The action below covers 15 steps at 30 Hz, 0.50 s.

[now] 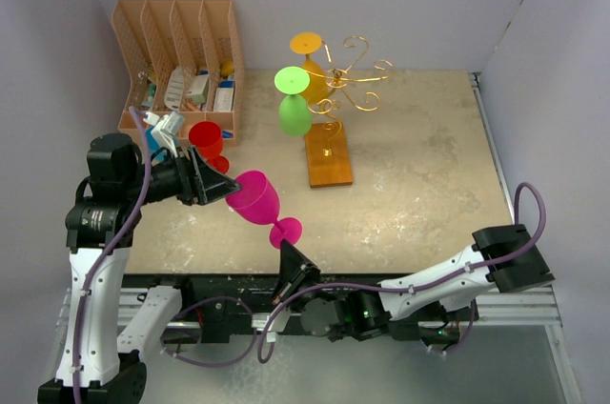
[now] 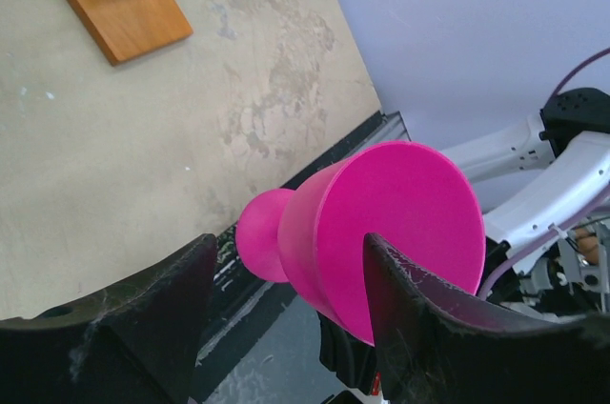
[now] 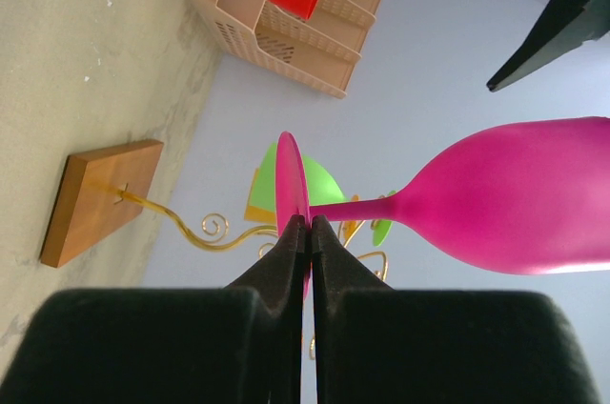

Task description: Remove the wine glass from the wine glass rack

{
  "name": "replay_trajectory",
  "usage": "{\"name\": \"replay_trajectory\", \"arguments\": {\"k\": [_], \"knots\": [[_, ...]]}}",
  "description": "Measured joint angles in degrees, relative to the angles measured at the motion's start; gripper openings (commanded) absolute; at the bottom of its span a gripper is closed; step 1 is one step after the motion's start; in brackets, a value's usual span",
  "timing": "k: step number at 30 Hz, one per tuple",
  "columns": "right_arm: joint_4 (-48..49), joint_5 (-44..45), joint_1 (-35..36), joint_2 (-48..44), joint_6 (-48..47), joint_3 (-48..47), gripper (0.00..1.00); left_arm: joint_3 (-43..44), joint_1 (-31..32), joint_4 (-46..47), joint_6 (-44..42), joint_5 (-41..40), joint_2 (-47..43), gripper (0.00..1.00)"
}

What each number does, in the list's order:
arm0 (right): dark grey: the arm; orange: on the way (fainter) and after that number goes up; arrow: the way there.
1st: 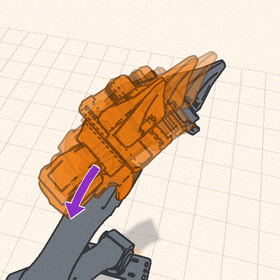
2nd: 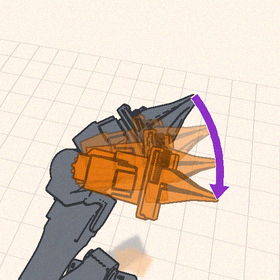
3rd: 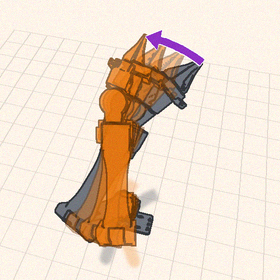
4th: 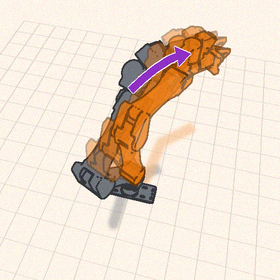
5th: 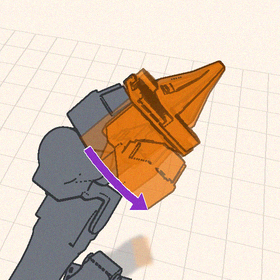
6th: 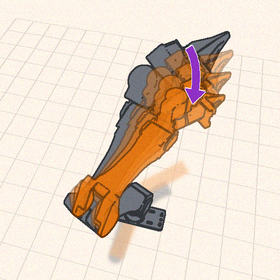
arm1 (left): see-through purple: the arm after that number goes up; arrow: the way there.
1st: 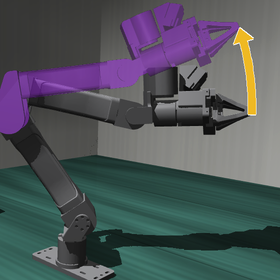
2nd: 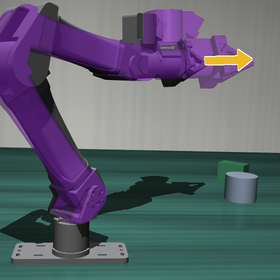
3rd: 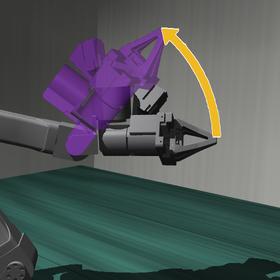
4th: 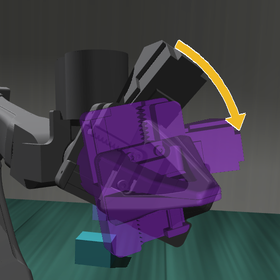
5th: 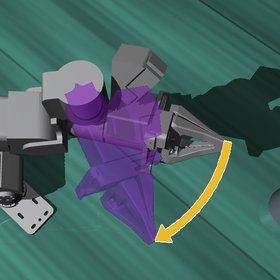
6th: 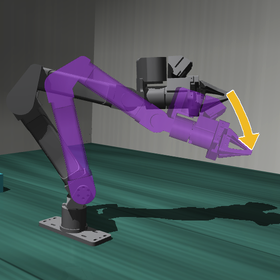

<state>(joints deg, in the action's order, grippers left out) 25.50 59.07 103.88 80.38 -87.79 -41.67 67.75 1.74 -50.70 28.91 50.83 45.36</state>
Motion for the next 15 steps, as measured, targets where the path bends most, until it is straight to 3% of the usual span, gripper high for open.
{"name": "replay_trajectory", "arguments": {"k": [5,7,8,11,12,15], "knots": [[0.0,-0.2,0.0,0.5,0.2,0.0,0.0,-3.7,0.3,0.7,0.0,4.2,-0.3,0.57],[0.0,-0.3,0.0,1.1,0.2,0.0,0.0,-4.7,0.6,1.0,0.0,5.2,-0.4,0.44],[0.0,-0.3,0.0,1.4,0.2,0.0,0.0,-4.9,0.7,1.0,0.0,5.6,-0.5,0.31],[-0.2,-0.2,0.0,2.1,0.2,0.0,0.0,-5.4,1.1,1.6,-0.4,6.4,-0.6,0.04],[-0.4,-0.2,0.0,2.2,0.1,0.0,0.0,-5.5,1.1,1.8,-1.0,6.2,-0.7,0.0],[-0.8,0.3,0.1,2.1,0.0,0.0,0.0,-5.8,1.0,1.7,-3.1,3.8,-0.7,0.0]]}}
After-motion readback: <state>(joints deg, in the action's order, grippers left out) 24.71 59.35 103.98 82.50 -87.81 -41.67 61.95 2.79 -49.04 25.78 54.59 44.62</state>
